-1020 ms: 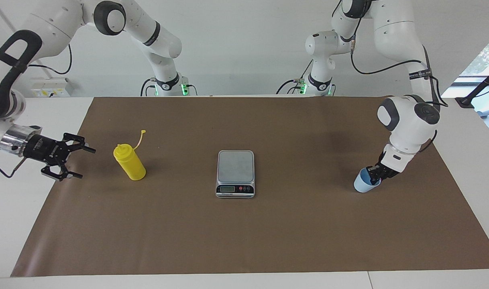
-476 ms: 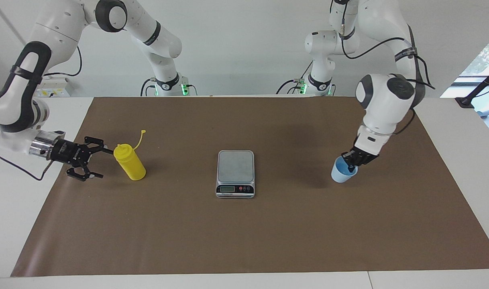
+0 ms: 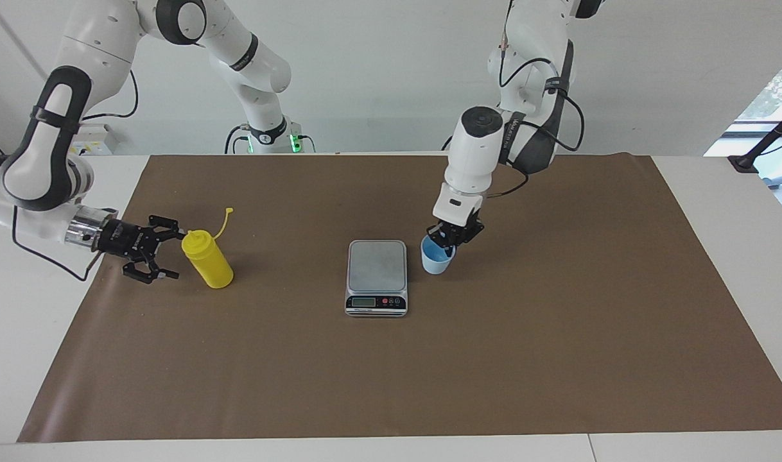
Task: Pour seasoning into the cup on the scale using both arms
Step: 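Carry the cup onto the scale while the right gripper grasps the bottle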
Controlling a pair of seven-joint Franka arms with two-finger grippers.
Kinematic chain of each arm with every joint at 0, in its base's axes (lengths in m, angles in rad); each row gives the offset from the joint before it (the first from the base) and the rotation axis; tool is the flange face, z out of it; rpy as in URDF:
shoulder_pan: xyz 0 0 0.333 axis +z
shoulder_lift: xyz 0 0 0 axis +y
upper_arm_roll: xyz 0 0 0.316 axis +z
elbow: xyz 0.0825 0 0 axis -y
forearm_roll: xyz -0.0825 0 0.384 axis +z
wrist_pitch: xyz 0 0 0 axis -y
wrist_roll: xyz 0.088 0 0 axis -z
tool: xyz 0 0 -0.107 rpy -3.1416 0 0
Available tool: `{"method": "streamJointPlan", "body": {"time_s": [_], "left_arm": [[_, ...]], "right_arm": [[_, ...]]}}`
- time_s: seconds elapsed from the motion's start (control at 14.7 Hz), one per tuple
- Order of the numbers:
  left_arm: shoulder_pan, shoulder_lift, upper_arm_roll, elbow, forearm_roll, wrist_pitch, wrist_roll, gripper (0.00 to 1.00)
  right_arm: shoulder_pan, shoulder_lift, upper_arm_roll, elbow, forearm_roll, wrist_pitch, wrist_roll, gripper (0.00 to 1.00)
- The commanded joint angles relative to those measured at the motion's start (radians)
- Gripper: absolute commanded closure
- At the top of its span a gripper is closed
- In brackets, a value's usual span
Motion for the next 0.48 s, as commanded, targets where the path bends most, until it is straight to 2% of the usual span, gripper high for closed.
{"method": "streamJointPlan", "body": {"time_s": [0.0, 0.14, 0.41], "left_arm": [[-0.080, 0.116, 0.020, 0.150, 0.029, -0.016, -0.117, 1.00], [-0.111, 0.154, 0.020, 0.190, 0.029, -0.022, -0.145, 1.00], [-0.129, 0.164, 0.017, 0.177, 0.029, 0.005, -0.144, 1.00]], "right_arm": [[0.018, -0.043, 0.002, -0.073, 0.012, 0.049, -0.046, 0.00], [0.027, -0.044, 0.003, -0.086, 0.013, 0.081, -0.047, 0.00], [0.047, -0.055, 0.005, -0.126, 0.024, 0.132, -0.088, 0.00]]}}
